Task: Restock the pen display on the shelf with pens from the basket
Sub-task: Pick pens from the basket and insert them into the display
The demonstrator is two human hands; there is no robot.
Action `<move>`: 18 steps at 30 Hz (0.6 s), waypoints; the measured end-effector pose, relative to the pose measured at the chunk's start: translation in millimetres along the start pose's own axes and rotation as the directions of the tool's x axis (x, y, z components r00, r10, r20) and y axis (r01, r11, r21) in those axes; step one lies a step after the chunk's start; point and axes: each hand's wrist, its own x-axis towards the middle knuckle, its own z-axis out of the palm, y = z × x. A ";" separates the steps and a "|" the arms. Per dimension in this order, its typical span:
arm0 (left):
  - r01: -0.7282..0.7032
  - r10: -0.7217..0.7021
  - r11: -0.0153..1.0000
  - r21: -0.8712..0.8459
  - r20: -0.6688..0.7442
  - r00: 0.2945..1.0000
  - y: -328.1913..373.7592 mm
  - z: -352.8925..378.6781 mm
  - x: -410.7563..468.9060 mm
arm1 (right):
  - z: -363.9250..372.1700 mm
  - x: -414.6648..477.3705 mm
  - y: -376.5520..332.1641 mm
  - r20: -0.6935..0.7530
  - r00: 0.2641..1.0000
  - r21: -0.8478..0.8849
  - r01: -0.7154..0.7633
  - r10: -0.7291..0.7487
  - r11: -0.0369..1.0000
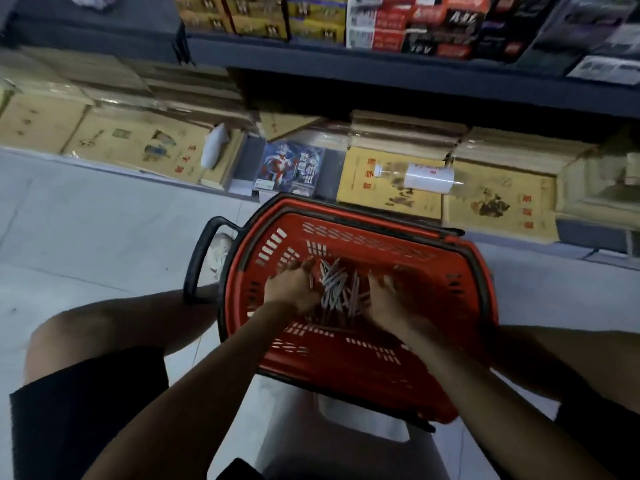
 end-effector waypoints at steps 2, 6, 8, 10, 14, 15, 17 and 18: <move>0.033 -0.033 0.999 0.004 0.036 0.999 -5.8 18.0 21.2 | 22.3 28.5 3.7 0.004 1.000 0.004 0.012 -0.012 1.000; 0.170 -0.169 0.985 -0.008 0.072 0.983 -19.3 47.2 54.2 | 90.6 98.5 22.0 -0.020 1.000 0.067 0.010 -0.009 0.998; 0.243 -0.242 0.970 -0.004 0.055 0.969 -23.3 57.1 64.9 | 105.8 113.1 15.6 0.029 1.000 0.099 0.008 -0.011 0.995; 0.279 -0.276 0.960 -0.031 0.092 0.957 -26.8 69.2 76.2 | 98.5 111.0 -1.5 0.105 0.994 0.203 0.016 -0.038 0.979; 0.294 -0.290 0.948 -0.118 0.052 0.956 -43.5 100.1 106.9 | 98.6 117.2 -22.6 0.119 0.992 0.332 0.005 -0.047 0.943; 0.283 -0.280 0.950 -0.133 0.034 0.959 -47.7 106.9 115.8 | 99.6 119.5 -27.2 0.116 0.992 0.359 0.002 -0.047 0.933; 0.290 -0.290 0.947 -0.139 0.019 0.957 -54.1 118.5 131.4 | 102.3 125.7 -36.7 0.108 0.994 0.448 -0.039 -0.011 0.893; 0.292 -0.295 0.945 -0.146 0.002 0.956 -55.3 123.9 137.6 | 103.4 130.4 -42.0 0.098 0.994 0.529 -0.086 0.040 0.844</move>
